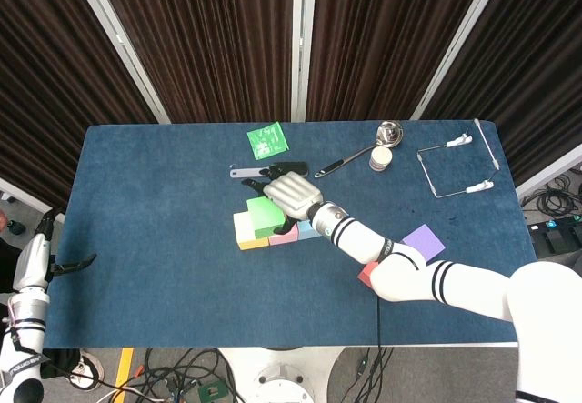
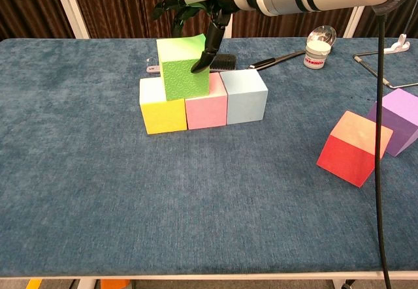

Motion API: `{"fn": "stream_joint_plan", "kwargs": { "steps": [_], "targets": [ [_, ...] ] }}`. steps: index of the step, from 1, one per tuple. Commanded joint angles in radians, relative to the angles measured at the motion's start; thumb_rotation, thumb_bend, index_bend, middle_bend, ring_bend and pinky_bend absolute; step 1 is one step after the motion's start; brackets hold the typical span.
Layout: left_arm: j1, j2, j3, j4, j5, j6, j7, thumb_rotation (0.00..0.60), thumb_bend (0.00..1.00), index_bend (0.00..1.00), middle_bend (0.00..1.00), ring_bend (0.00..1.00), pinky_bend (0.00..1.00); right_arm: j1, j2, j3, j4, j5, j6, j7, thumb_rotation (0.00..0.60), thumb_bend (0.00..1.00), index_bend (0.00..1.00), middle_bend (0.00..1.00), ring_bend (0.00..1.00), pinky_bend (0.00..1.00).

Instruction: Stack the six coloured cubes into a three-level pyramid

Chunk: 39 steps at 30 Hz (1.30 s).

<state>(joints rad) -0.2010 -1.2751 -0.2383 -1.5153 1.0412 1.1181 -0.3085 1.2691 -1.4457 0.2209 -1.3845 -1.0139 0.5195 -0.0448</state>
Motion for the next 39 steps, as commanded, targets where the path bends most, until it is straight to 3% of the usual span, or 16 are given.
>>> {"fn": "stream_joint_plan", "kwargs": {
  "steps": [1,7,18,30,39],
  "targets": [
    [0.000,0.000,-0.001,0.001,0.000,0.000,0.000,0.600,0.14,0.05,0.00,0.00,0.11,0.000,-0.001,0.001,-0.001,0.004,0.004,-0.004,0.600,0.06,0.00,0.34,0.00,0.00],
    [-0.002,0.000,-0.001,0.000,0.001,-0.002,0.001,0.600,0.14,0.05,0.00,0.00,0.11,0.000,0.000,-0.005,-0.002,0.015,0.017,-0.025,0.600,0.05,0.00,0.41,0.00,0.00],
    [-0.001,0.002,0.000,0.001,0.002,-0.003,-0.002,0.600,0.14,0.05,0.00,0.00,0.11,0.006,-0.005,-0.008,0.001,0.040,0.018,-0.047,0.600,0.03,0.00,0.40,0.00,0.00],
    [0.000,0.004,0.002,0.001,0.004,-0.007,-0.009,0.600,0.14,0.05,0.00,0.00,0.11,0.006,-0.001,-0.015,-0.005,0.066,0.025,-0.067,0.600,0.00,0.00,0.15,0.00,0.00],
    [0.002,0.007,0.002,-0.003,0.010,-0.006,-0.018,0.600,0.14,0.05,0.00,0.00,0.11,0.002,0.006,-0.009,-0.021,0.068,0.029,-0.061,0.600,0.00,0.00,0.09,0.00,0.00]
  ]
}}
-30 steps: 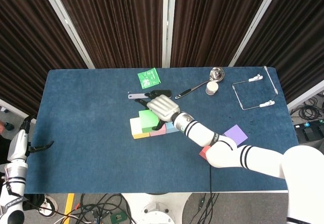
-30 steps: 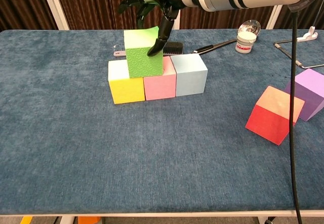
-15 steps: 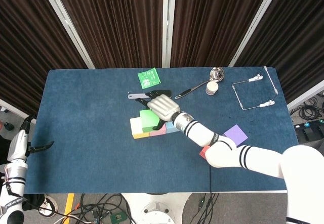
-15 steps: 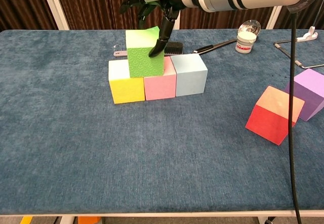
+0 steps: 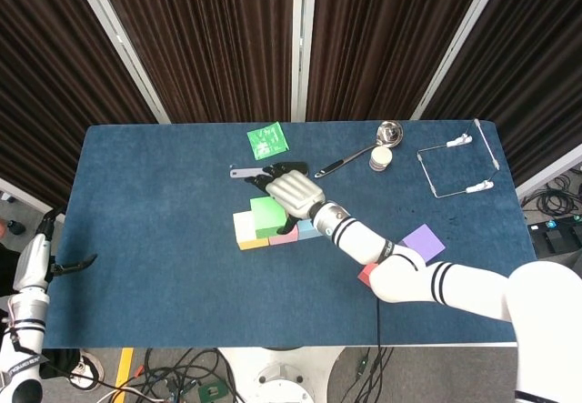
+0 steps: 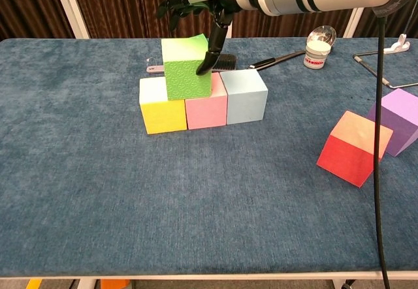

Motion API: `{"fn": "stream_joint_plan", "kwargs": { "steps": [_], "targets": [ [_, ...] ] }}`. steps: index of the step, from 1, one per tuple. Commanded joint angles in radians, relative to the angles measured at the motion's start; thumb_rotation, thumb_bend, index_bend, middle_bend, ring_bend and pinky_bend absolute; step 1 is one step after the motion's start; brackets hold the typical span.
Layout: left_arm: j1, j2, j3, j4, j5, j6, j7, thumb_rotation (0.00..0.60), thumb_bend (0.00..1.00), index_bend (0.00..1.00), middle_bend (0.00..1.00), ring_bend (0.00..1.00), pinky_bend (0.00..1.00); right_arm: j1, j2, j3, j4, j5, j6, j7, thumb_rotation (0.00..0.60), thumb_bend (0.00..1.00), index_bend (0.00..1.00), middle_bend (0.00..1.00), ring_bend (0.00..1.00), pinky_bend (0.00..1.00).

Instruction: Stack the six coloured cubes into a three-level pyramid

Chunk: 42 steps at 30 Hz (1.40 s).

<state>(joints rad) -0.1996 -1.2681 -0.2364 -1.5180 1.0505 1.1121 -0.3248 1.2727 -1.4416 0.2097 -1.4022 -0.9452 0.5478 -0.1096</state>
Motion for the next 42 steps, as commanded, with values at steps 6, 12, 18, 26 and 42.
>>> {"fn": "stream_joint_plan", "kwargs": {
  "steps": [6,12,18,26,42],
  "targets": [
    [0.002,-0.002,0.001,0.001,0.001,0.002,-0.007,0.600,0.14,0.05,0.00,0.00,0.11,-0.007,0.011,0.009,-0.019,-0.006,0.004,0.014,0.600,0.00,0.00,0.05,0.00,0.00],
    [0.005,0.003,-0.002,-0.006,0.002,0.010,-0.008,0.600,0.14,0.05,0.00,0.00,0.11,-0.042,0.074,0.024,-0.088,-0.027,0.067,0.015,0.600,0.00,0.00,0.04,0.00,0.00],
    [0.004,0.006,-0.009,-0.017,-0.002,0.020,0.000,0.600,0.14,0.05,0.00,0.00,0.11,-0.133,0.197,0.007,-0.208,-0.052,0.157,0.015,0.600,0.00,0.00,0.06,0.00,0.00],
    [-0.015,-0.005,-0.025,-0.034,-0.032,0.042,0.076,0.600,0.14,0.05,0.00,0.00,0.11,-0.281,0.345,-0.072,-0.272,-0.196,0.166,0.127,0.600,0.00,0.00,0.10,0.00,0.00],
    [-0.063,-0.077,-0.072,-0.059,-0.154,0.100,0.247,0.600,0.14,0.05,0.00,0.00,0.11,-0.406,0.463,-0.236,-0.198,-0.667,0.233,0.340,0.600,0.00,0.00,0.14,0.00,0.00]
  ]
}}
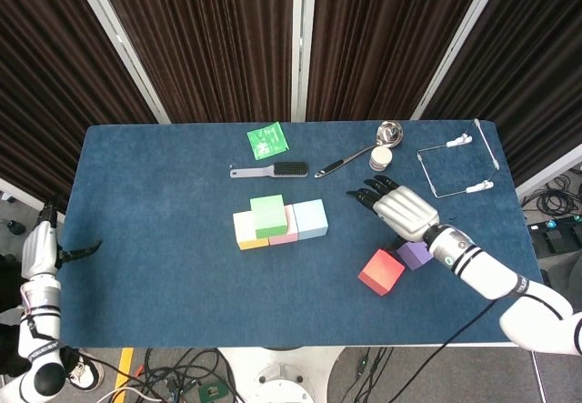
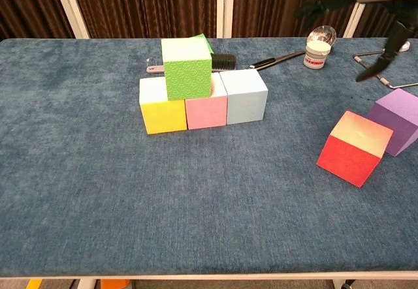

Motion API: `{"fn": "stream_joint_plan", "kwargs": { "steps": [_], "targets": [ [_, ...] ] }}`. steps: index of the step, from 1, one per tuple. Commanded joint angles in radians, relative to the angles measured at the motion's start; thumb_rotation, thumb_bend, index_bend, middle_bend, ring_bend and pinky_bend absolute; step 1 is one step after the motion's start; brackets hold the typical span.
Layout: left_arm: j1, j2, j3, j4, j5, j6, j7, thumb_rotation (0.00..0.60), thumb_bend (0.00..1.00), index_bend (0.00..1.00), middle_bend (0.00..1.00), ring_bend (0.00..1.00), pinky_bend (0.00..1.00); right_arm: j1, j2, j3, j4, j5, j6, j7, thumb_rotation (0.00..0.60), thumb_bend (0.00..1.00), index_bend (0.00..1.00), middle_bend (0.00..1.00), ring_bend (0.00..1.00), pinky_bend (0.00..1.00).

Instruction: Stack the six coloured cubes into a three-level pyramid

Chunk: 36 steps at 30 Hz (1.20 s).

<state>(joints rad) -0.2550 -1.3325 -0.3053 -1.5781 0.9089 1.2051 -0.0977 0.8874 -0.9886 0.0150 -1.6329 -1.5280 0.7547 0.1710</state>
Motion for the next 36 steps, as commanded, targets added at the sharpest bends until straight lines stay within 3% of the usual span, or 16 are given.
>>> {"fn": "stream_joint_plan", "kwargs": {
  "steps": [1,12,19,27,36],
  "targets": [
    [-0.010,-0.017,-0.003,0.001,-0.018,0.009,0.029,0.600,0.14,0.05,0.00,0.00,0.11,-0.023,0.010,-0.053,0.042,-0.111,0.032,0.070,0.600,0.00,0.00,0.14,0.00,0.00],
    [-0.023,-0.036,-0.016,-0.021,-0.047,0.035,0.086,0.600,0.14,0.05,0.00,0.00,0.11,-0.030,0.015,-0.156,0.101,-0.301,0.085,0.137,0.600,0.00,0.00,0.14,0.00,0.00],
    [-0.022,-0.039,-0.014,-0.032,-0.042,0.051,0.099,0.600,0.14,0.05,0.00,0.00,0.11,-0.044,-0.011,-0.168,0.130,-0.354,0.133,0.081,0.600,0.00,0.00,0.11,0.00,0.00],
    [-0.017,-0.044,-0.011,-0.036,-0.034,0.060,0.101,0.600,0.14,0.05,0.00,0.00,0.11,-0.031,-0.054,-0.205,0.142,-0.387,0.105,0.086,0.600,0.00,0.00,0.11,0.00,0.00],
    [-0.017,-0.046,-0.013,-0.035,-0.029,0.069,0.109,0.600,0.14,0.05,0.00,0.00,0.11,-0.032,-0.093,-0.204,0.179,-0.391,0.141,0.091,0.600,0.02,0.00,0.20,0.00,0.00]
  ]
}}
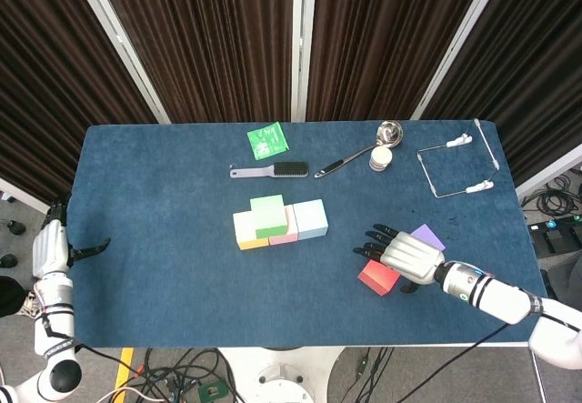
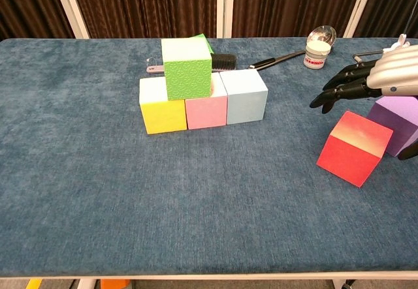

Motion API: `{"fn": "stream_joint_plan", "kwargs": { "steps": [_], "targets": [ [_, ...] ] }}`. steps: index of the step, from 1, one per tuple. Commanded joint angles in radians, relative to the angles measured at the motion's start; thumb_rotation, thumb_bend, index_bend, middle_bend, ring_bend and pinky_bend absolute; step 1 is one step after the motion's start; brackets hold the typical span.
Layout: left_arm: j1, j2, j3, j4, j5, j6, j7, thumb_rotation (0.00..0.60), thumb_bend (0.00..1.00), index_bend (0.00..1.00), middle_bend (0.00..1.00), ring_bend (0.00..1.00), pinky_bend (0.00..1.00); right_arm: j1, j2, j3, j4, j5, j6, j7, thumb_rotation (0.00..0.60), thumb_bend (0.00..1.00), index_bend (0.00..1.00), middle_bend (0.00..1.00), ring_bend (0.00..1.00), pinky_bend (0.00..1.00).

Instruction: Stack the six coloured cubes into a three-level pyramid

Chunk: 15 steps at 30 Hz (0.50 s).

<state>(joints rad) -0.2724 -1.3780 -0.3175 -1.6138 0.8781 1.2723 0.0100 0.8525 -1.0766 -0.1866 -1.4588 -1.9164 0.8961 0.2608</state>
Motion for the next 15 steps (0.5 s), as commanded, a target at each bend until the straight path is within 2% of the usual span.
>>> {"fn": "stream_joint_plan", "kwargs": {
  "steps": [1,8,15],
  "targets": [
    [0.000,0.000,-0.001,0.000,0.002,0.003,0.001,0.600,0.14,0.05,0.00,0.00,0.11,0.005,-0.007,-0.005,0.007,-0.005,-0.003,0.002,0.600,0.03,0.00,0.21,0.00,0.00],
    [0.003,-0.003,0.002,0.002,0.003,0.002,-0.001,0.600,0.14,0.05,0.00,0.00,0.11,0.014,-0.022,-0.014,0.013,-0.005,-0.013,-0.003,0.600,0.04,0.00,0.23,0.00,0.00],
    [0.004,-0.002,0.000,0.000,0.002,0.005,0.005,0.600,0.14,0.05,0.00,0.00,0.11,0.009,-0.047,-0.016,0.034,0.010,-0.012,-0.013,0.600,0.09,0.00,0.31,0.00,0.00]
  ]
}}
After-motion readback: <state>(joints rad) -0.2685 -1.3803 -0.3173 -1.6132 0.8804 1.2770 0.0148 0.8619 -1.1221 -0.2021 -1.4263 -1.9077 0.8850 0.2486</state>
